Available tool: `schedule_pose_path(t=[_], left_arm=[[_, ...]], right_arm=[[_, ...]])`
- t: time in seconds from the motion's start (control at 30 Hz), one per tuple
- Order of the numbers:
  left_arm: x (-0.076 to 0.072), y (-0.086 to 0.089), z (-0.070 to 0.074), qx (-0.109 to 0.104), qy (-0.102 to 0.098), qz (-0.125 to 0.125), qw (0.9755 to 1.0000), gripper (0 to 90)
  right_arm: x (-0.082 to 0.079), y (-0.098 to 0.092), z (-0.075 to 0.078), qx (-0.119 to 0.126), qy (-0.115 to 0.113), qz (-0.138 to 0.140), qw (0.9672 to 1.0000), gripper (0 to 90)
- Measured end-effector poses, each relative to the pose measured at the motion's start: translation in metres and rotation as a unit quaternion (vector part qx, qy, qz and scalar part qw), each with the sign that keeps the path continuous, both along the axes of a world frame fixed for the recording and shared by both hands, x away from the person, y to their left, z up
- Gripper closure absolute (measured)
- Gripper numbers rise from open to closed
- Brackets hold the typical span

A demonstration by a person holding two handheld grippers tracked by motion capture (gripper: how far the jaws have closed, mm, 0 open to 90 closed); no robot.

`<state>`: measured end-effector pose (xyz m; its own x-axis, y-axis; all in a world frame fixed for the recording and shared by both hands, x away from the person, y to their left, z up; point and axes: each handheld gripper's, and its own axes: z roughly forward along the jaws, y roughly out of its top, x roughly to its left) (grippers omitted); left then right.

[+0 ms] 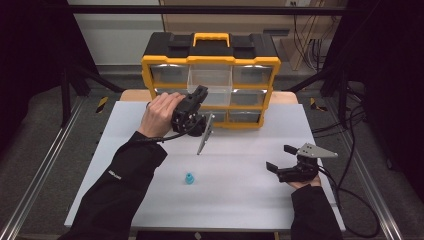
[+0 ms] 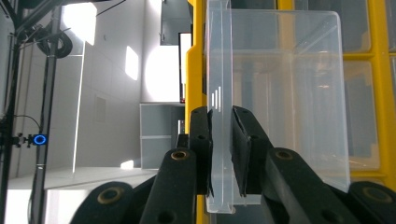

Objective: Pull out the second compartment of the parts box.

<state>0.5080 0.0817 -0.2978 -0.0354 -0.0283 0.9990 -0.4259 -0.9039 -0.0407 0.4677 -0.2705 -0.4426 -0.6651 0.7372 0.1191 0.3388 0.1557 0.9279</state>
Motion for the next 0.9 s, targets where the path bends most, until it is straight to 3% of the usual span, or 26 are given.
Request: schedule_pose_path(t=[0.23,0.37,0.47,0.5,0.7,0.77,0.9], left_arm=[[0.0,0.0,0.004,-0.008,0.021,-0.001,0.9997,76.2],[0.0,0.001,0.004,-0.017,0.035,-0.001,0.9992,68.3],[-0.001,0.002,0.008,-0.036,0.053,-0.004,0.9979,61.7],[-0.001,0.003,0.009,-0.051,0.07,-0.007,0.9962,59.0],[-0.004,0.005,0.012,-0.081,0.097,-0.01,0.992,40.0],[-0.005,0.005,0.013,-0.096,0.113,-0.009,0.9889,32.9],[-0.006,0.006,0.014,-0.133,0.149,-0.015,0.9798,25.3]], right_arm=[[0.0,0.0,0.0,0.0,0.001,0.0,1.0,0.2],[0.0,0.0,0.0,0.0,0.0,0.0,1.0,0.2],[0.0,0.0,0.0,-0.001,0.0,0.0,1.0,0.2],[0.0,0.0,0.0,-0.001,0.0,0.0,1.0,0.2],[0.0,0.0,0.0,-0.001,0.0,0.001,1.0,0.2],[0.0,0.0,0.0,-0.002,0.0,0.001,1.0,0.2],[0.0,0.0,0.0,0.0,0.0,0.0,1.0,0.2]])
